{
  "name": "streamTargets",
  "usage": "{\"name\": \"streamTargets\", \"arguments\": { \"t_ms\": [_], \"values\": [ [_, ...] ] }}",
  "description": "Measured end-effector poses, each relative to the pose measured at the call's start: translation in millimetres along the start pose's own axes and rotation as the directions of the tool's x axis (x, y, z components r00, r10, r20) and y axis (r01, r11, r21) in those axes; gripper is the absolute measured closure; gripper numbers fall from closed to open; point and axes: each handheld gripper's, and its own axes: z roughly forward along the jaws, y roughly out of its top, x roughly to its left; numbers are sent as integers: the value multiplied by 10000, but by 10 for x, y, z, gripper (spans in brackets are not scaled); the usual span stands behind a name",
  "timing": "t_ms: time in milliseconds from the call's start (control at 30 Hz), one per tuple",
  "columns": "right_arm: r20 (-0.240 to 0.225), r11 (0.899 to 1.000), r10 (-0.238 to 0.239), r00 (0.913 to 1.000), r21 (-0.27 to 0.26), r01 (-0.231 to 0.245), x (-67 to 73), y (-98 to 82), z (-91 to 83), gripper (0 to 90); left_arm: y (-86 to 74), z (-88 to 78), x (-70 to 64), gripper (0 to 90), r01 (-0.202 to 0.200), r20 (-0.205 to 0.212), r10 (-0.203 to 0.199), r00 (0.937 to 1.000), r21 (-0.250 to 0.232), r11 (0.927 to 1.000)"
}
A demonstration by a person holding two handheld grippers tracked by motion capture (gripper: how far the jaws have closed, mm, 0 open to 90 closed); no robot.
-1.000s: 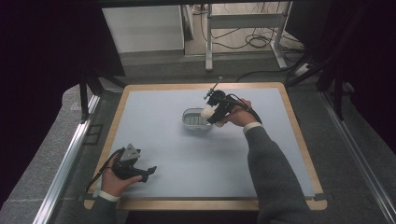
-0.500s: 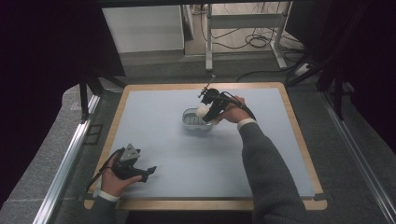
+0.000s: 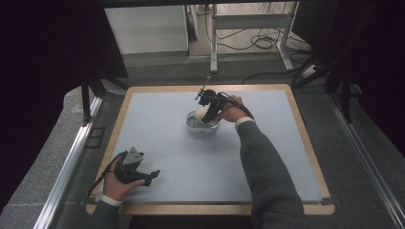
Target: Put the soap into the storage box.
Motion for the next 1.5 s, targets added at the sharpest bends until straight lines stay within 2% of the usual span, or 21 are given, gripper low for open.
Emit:
{"name": "streamTargets", "arguments": {
  "t_ms": [367, 800, 867, 1000, 1333, 1400, 1500],
  "values": [
    [-203, 9981, -609, 9979, 30, 610, -15, 61, 171, 495, -1, -4, 6, 62, -38, -3, 38, 10000, 10, 10000],
    [-33, 9918, -1181, 9930, 498, 1181, -7, 58, 308, 485, -1, 8, 0, 61, -52, 24, 52, 10000, 57, 10000],
    [-40, 9921, -1143, 9934, 515, 1144, -5, 58, 315, 475, -1, 9, 0, 62, -56, 23, 56, 10000, 64, 10000],
    [16, 9966, -789, 9969, 224, 788, 6, 54, 267, 454, -1, 9, 0, 62, -61, 38, 61, 10000, 60, 10000],
    [114, 9981, -576, 9983, -210, 578, 34, -18, 121, 417, 0, 10, -4, 62, -55, 54, 55, 10000, 55, 10000],
    [237, 9978, -517, 9984, -394, 526, 32, -35, 72, 403, 0, 10, -5, 62, -53, 56, 53, 10000, 52, 10000],
    [350, 9967, -145, 9993, -790, 172, 39, -70, -44, 395, 0, 11, -6, 62, -52, 63, 51, 10000, 46, 10000]
  ]
}}
